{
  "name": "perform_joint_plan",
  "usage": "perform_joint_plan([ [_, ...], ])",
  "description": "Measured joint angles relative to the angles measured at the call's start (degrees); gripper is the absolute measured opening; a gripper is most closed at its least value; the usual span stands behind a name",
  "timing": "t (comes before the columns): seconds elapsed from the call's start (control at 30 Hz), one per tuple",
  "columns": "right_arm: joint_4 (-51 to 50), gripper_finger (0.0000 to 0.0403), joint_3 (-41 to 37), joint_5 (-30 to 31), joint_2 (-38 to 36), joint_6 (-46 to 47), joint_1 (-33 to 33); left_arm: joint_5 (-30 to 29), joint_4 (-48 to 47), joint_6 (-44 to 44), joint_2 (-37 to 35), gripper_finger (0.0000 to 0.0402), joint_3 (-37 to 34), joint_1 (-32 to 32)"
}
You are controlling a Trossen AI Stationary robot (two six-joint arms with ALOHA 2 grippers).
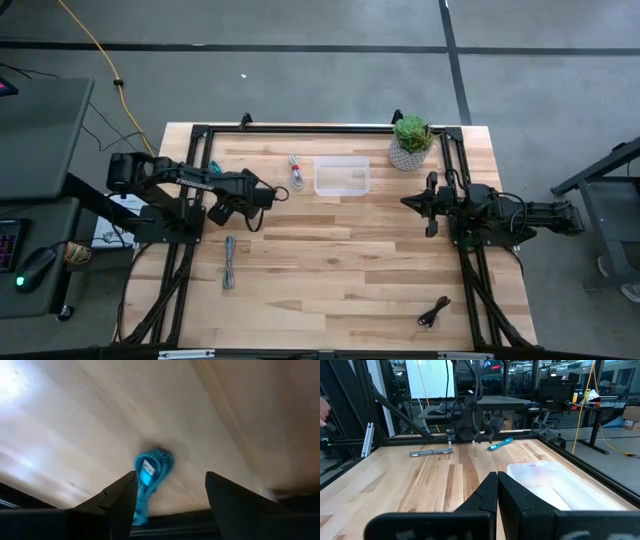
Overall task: Pick and place USB-C Cables
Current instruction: Put the blue charger cable into the transparent bin
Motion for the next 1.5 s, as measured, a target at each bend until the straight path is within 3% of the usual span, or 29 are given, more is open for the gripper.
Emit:
perform_joint_plan([
  [0.13,-0.01,0.0,0.02,0.0,0.02,0.0,0.01,-5.1,8.1,4.12,0.02,0.0214,-2.62,2.94],
  [0.37,0.01,0.0,0.01,0.01,0.0,0.01,-0.01,-2.75,8.01,6.87,0.01,0.0213,-4.63,9.26],
  [0.8,-0.01,0.0,0.02,0.02,0.02,0.0,-0.01,-2.22,13.32,16.05,-0.02,0.0206,-6.2,15.5],
  [0.97,0.0,0.0,0.02,0.01,0.0,0.0,-0.02,-2.18,13.64,17.62,-0.02,0.0151,-6.24,16.65],
  [1.17,0.02,0.0,0.01,0.0,0.01,0.01,0.0,-2.93,14.99,16.64,0.04,0.0022,-6.11,16.07],
  [1.33,0.0,0.0,0.01,0.01,0.0,0.0,0.0,-3.59,14.21,10.62,0.13,0.0012,-2.54,14.46],
  [1.5,0.0,0.0,0.01,0.02,0.0,0.0,-0.02,-4.65,4.71,6.59,-0.21,0.0004,5.3,13.16],
])
